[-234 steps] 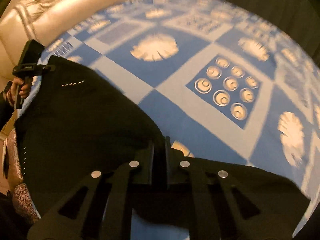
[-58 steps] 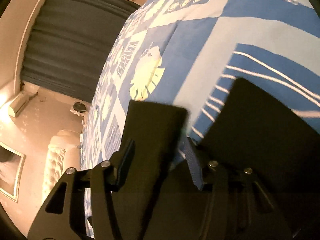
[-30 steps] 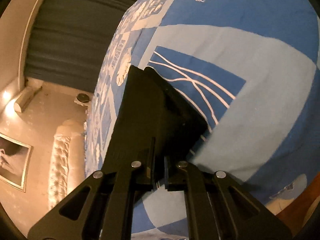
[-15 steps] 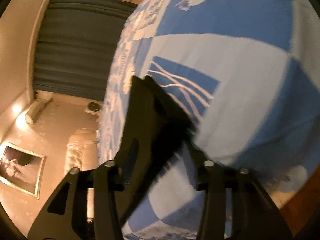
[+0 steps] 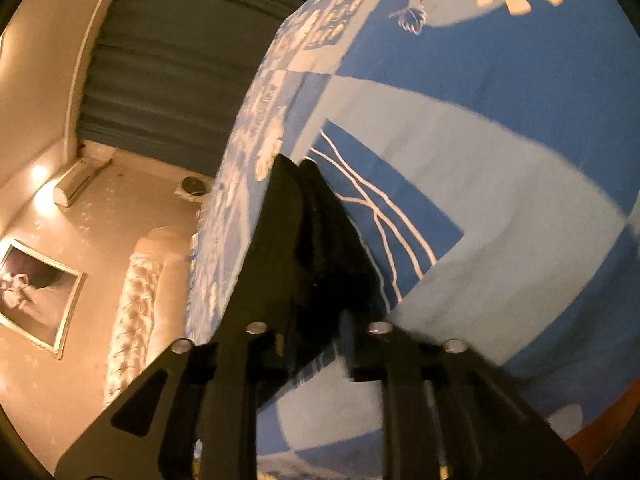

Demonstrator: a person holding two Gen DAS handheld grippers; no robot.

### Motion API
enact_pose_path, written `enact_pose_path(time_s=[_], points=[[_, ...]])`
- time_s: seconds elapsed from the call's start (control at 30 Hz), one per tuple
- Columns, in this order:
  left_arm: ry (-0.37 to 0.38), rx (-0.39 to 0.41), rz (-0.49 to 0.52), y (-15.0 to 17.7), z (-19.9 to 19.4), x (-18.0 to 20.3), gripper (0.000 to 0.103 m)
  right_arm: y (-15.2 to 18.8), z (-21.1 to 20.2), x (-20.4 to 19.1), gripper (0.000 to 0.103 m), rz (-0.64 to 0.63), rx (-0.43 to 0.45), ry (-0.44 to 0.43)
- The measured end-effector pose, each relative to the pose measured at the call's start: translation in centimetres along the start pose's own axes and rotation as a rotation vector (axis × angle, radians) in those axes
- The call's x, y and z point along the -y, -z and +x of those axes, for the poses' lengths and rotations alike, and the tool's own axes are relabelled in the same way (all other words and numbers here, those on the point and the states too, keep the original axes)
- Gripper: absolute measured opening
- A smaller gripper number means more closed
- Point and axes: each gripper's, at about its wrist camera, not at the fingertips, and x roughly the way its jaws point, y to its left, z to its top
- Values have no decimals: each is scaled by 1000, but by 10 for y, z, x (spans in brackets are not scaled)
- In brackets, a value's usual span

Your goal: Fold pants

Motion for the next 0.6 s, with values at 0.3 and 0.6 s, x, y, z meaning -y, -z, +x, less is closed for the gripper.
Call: enact_pose_path(time_s=[0.3,0.6], points=[[-110,32,18,-38,-10,-40,84,-68,15,-4,56,-147,-158,11],[-97,3,7,-39,-3,-56,84,-80,62,-21,65,-214,-416,-100]])
